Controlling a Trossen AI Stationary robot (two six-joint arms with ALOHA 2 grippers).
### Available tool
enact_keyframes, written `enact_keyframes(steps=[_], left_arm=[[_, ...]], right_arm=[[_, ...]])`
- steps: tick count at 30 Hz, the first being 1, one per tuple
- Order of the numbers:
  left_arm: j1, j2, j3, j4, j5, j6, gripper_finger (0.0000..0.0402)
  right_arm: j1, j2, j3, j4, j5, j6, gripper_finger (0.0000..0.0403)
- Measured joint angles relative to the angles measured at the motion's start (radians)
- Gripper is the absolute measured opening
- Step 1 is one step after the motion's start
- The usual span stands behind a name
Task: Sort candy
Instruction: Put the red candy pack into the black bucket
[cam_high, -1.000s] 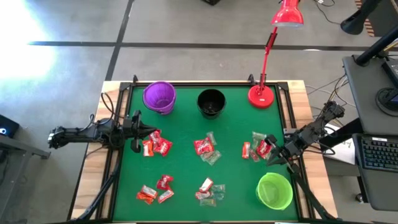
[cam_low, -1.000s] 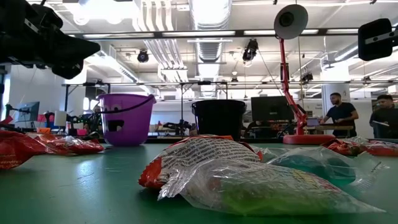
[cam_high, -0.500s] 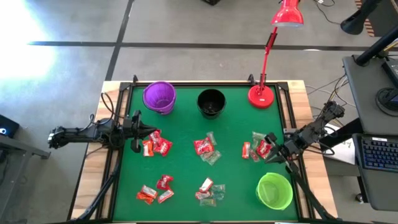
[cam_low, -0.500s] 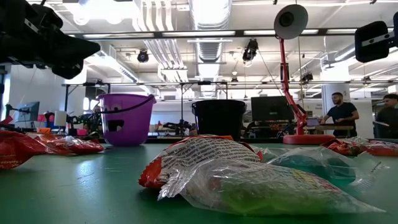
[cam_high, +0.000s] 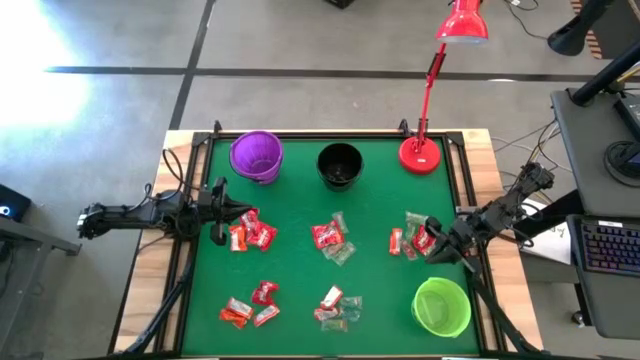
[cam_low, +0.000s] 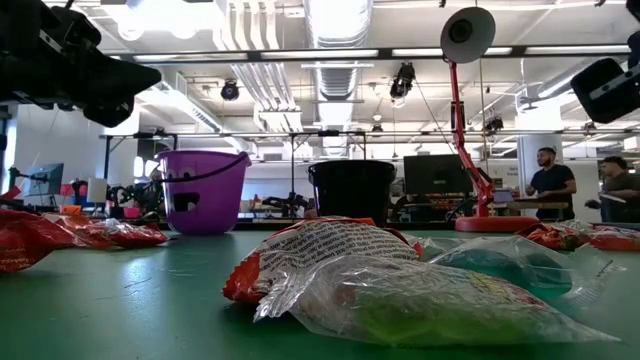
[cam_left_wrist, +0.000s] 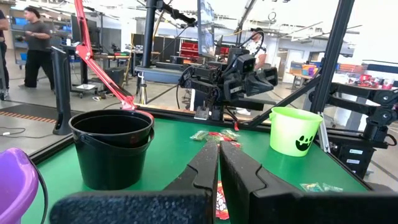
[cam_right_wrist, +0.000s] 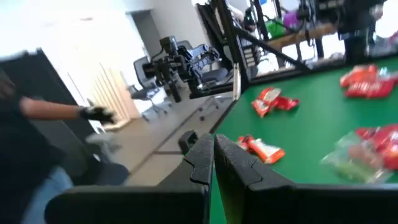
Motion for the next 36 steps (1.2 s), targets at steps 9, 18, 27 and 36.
enact_keyframes(steps=[9, 18, 27, 36], left_arm=[[0.0, 0.0, 0.0, 0.0, 0.0, 0.0, 0.0], [0.0, 0.0, 0.0, 0.0, 0.0, 0.0, 0.0], [0.0, 0.0, 0.0, 0.0, -0.001, 0.0, 0.0], [0.0, 0.0, 0.0, 0.021, -0.037, 0.019, 0.0]], right_arm=[[0.0, 0.0, 0.0, 0.192, 0.217, 0.013, 0.0009], [0.0, 0.0, 0.0, 0.318, 0.345, -0.002, 0.0009], [0.0, 0.0, 0.0, 0.359, 0.637, -0.026, 0.0009], [0.0, 0.0, 0.017, 0.382, 0.895, -0.002, 0.0009]])
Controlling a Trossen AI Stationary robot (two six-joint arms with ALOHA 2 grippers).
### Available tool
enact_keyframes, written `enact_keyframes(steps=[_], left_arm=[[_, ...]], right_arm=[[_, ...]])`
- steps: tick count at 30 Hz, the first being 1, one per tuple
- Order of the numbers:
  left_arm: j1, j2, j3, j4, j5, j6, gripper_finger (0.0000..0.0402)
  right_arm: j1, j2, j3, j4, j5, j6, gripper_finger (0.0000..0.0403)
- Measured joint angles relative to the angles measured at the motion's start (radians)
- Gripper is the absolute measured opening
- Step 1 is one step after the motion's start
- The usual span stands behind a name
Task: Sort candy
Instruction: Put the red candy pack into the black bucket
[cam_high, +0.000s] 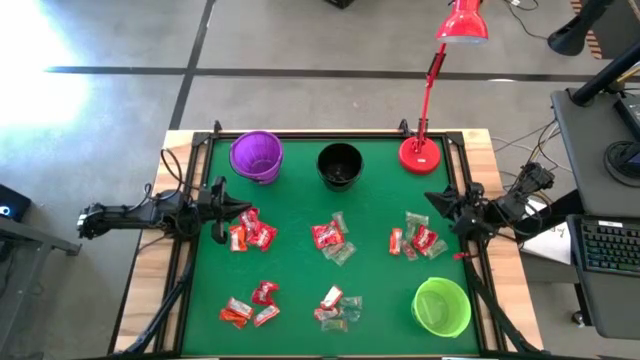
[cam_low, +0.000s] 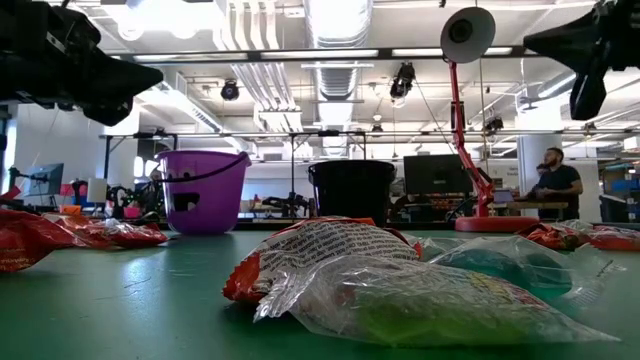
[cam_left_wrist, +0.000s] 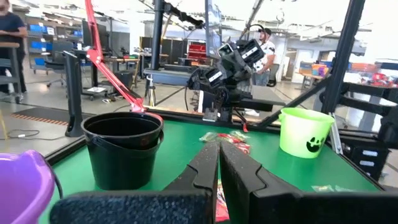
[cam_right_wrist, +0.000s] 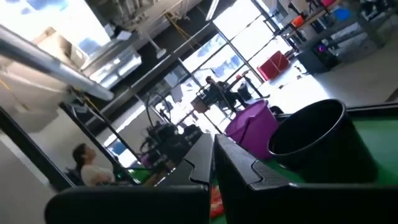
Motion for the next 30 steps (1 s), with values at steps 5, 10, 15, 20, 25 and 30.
enact_keyframes(steps=[5, 10, 15, 20, 25, 30], left_arm=[[0.0, 0.0, 0.0, 0.132, 0.0, -0.007, 0.0], [0.001, 0.0, 0.0, 0.241, -0.027, 0.022, 0.0], [0.001, 0.0, 0.0, 0.326, -0.027, 0.026, 0.0], [0.001, 0.0, 0.0, 0.33, -0.027, 0.086, 0.0], [0.001, 0.0, 0.0, 0.316, -0.027, 0.159, 0.0], [0.001, 0.0, 0.0, 0.317, -0.027, 0.159, 0.0]], right_arm=[[0.0, 0.0, 0.013, 0.015, 0.001, 0.084, 0.0009], [0.0, 0.0, 0.014, 0.013, -0.001, 0.086, 0.0009], [0.0, 0.0, 0.014, 0.009, -0.002, 0.081, 0.0009], [0.0, 0.0, 0.014, 0.007, -0.003, 0.081, 0.0009], [0.0, 0.0, 0.015, 0.007, -0.003, 0.081, 0.0009], [0.0, 0.0, 0.015, 0.006, -0.003, 0.081, 0.0009]])
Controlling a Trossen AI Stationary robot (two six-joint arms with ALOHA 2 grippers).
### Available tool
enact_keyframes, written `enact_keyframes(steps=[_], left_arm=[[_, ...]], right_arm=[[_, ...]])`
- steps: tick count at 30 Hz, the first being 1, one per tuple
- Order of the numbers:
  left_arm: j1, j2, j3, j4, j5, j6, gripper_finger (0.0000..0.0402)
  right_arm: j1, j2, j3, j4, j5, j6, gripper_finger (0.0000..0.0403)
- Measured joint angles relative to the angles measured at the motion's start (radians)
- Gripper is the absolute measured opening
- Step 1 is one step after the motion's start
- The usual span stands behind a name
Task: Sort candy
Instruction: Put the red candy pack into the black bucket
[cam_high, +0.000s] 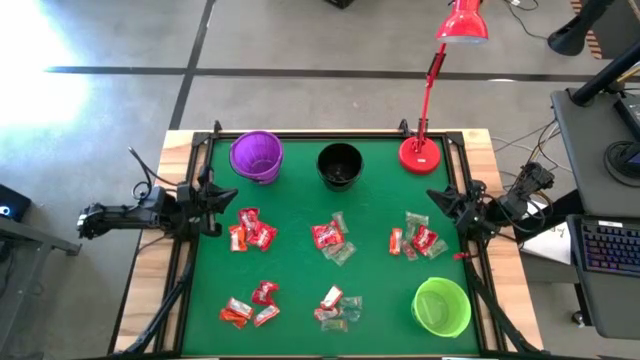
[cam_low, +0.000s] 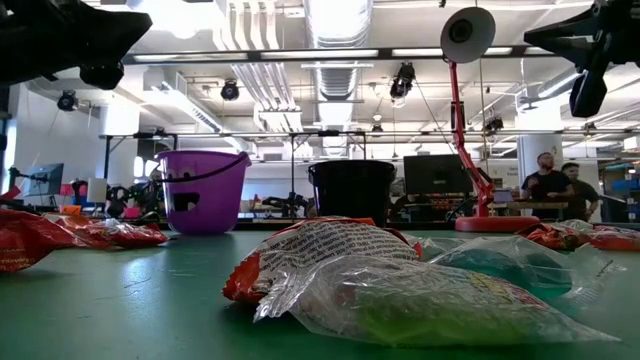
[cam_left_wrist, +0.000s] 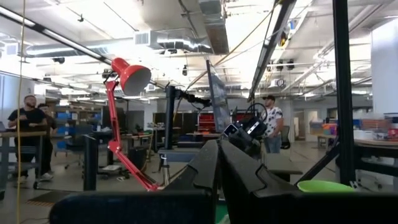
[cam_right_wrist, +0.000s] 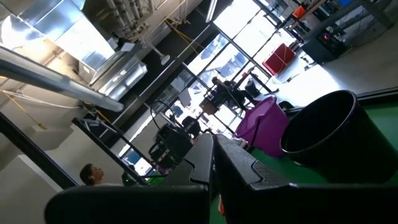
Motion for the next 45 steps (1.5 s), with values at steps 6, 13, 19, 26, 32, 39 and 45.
enact_keyframes(steps=[6, 13, 19, 26, 32, 39, 45], left_arm=[[0.0, 0.0, 0.0, 0.001, -0.009, 0.0, 0.0], [0.0, 0.0, 0.0, 0.016, 0.009, -0.05, 0.0], [0.0, 0.0, 0.0, 0.017, -0.084, -0.088, 0.0], [0.001, 0.0, 0.0, 0.017, -0.233, -0.236, 0.0], [0.001, 0.0, 0.0, 0.009, -0.233, -0.224, 0.0], [0.001, 0.0, 0.0, 0.007, -0.287, -0.266, 0.0], [0.001, 0.0, 0.0, 0.006, -0.294, -0.271, 0.0]], right_arm=[[0.0, 0.0, 0.0, 0.0, 0.0, 0.001, 0.0009], [0.0, 0.0, 0.001, 0.0, 0.0, 0.01, 0.0009], [0.0, 0.0, 0.001, 0.0, 0.0, 0.01, 0.0009], [0.0, 0.0, 0.001, -0.002, 0.0, -0.078, 0.0009], [0.0, 0.0, 0.001, -0.009, 0.0, -0.157, 0.0009], [0.0, 0.0, 0.001, -0.009, 0.0, -0.176, 0.0009], [0.0, 0.0, 0.001, -0.008, 0.0, -0.266, 0.0009]])
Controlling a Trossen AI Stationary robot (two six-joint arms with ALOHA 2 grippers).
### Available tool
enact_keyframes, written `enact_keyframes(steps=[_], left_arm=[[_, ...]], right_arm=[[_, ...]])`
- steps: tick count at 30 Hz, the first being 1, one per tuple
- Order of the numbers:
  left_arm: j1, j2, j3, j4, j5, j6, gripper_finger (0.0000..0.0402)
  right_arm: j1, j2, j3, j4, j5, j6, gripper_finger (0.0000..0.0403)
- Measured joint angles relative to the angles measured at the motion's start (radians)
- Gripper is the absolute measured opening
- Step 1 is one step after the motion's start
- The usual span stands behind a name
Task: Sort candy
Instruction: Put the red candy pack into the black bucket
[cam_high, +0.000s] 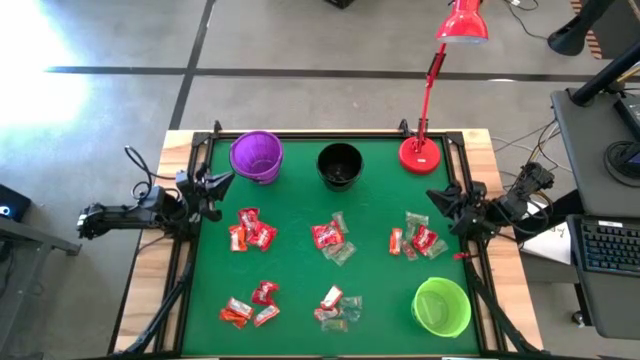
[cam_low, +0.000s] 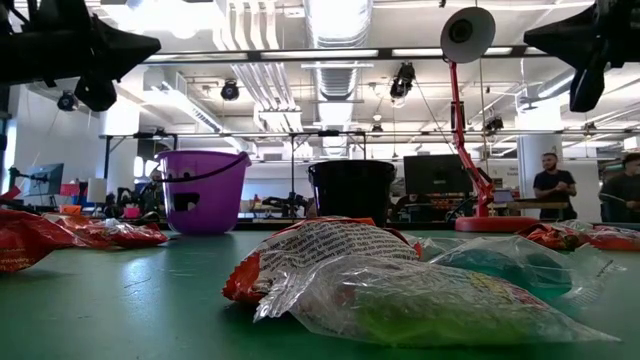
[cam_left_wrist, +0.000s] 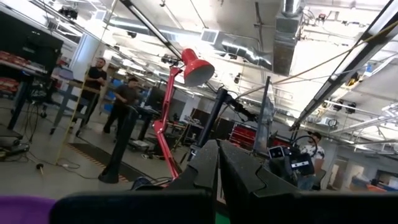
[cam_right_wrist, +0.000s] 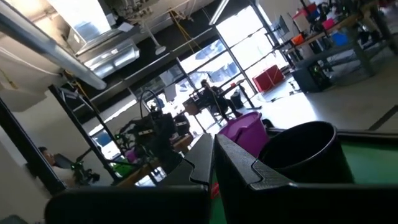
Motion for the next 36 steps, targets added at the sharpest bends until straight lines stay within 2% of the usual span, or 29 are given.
enact_keyframes(steps=[7, 12, 18, 22, 29, 36], left_arm=[[0.0, 0.0, 0.0, -0.007, -0.014, -0.009, 0.0], [0.0, 0.0, 0.0, -0.021, -0.078, -0.01, 0.0], [0.0, 0.0, 0.0, -0.023, -0.081, -0.01, 0.0], [0.0, 0.0, 0.0, -0.023, -0.081, -0.01, 0.0], [0.0, 0.012, 0.0, -0.019, -0.081, -0.01, 0.0], [0.0, 0.06, 0.07, -0.038, -0.088, -0.009, 0.0016]], right_arm=[[0.0, 0.0, 0.0, 0.0, 0.0, -0.045, 0.0009], [0.0, 0.0, 0.0, 0.001, -0.001, -0.102, 0.0009], [0.0, 0.0, 0.0, 0.0, -0.001, -0.105, 0.0009], [0.0, 0.0, 0.0, 0.0, -0.001, -0.164, 0.0009], [0.0, 0.0, 0.007, 0.016, 0.01, -0.06, 0.0009], [0.0, 0.0, 0.072, 0.001, 0.026, -0.113, 0.0017]])
